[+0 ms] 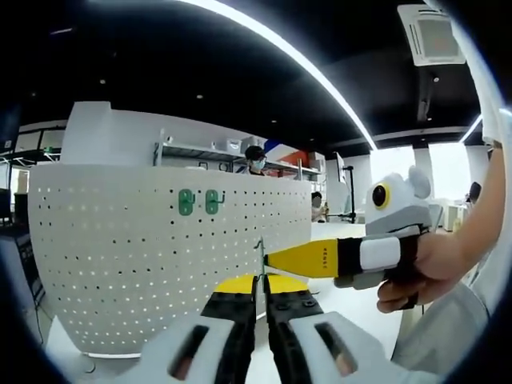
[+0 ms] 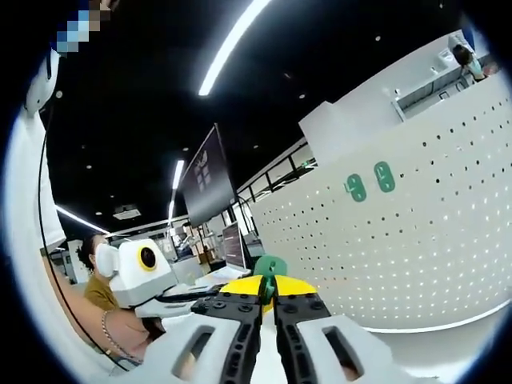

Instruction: Insert the hook assembly into the mounting plate slot until the hook locks in place.

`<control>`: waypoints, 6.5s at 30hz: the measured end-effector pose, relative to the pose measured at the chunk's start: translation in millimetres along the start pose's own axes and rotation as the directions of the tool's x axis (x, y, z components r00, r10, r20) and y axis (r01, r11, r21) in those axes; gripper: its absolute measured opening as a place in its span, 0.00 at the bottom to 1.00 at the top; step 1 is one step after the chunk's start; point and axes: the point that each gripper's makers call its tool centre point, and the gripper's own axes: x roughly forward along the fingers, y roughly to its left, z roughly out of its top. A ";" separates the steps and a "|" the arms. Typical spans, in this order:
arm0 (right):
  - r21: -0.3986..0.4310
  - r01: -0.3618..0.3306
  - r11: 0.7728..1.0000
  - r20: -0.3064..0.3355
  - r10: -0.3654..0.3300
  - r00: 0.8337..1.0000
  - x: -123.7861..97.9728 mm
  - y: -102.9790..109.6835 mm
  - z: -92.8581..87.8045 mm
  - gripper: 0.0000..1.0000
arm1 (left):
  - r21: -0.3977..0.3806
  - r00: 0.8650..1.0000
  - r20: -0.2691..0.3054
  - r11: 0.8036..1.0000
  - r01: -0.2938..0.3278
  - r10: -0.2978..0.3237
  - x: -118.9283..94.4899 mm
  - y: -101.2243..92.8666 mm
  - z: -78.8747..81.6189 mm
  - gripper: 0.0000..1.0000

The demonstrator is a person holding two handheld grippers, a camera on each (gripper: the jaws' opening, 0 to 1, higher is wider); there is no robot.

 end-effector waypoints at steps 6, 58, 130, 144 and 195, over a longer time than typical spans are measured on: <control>0.010 0.004 1.000 -0.005 -0.004 1.000 0.1 -0.8 -1.1 0.01 | 0.000 1.000 -0.004 1.000 -0.006 0.006 0.0 0.8 0.2 0.03; 0.063 0.009 0.998 -0.032 -0.007 0.999 -0.1 0.8 -2.1 0.00 | -0.011 0.998 -0.067 1.000 0.013 -0.014 3.8 -4.0 -17.7 0.70; -0.300 0.377 0.876 0.092 -0.367 0.926 -0.6 -118.8 116.2 0.00 | -0.061 0.966 -0.256 0.998 0.032 -0.047 -44.3 -8.0 -92.3 0.67; -0.339 0.454 0.824 0.119 -0.442 0.889 3.9 -142.9 123.4 0.00 | -0.051 0.961 -0.265 0.997 0.064 -0.075 -45.7 -14.9 -95.7 0.67; -0.379 0.520 0.766 0.141 -0.508 0.850 34.5 -187.2 116.6 0.00 | -0.093 0.946 -0.320 0.995 0.023 -0.052 -53.9 -3.4 -109.9 0.62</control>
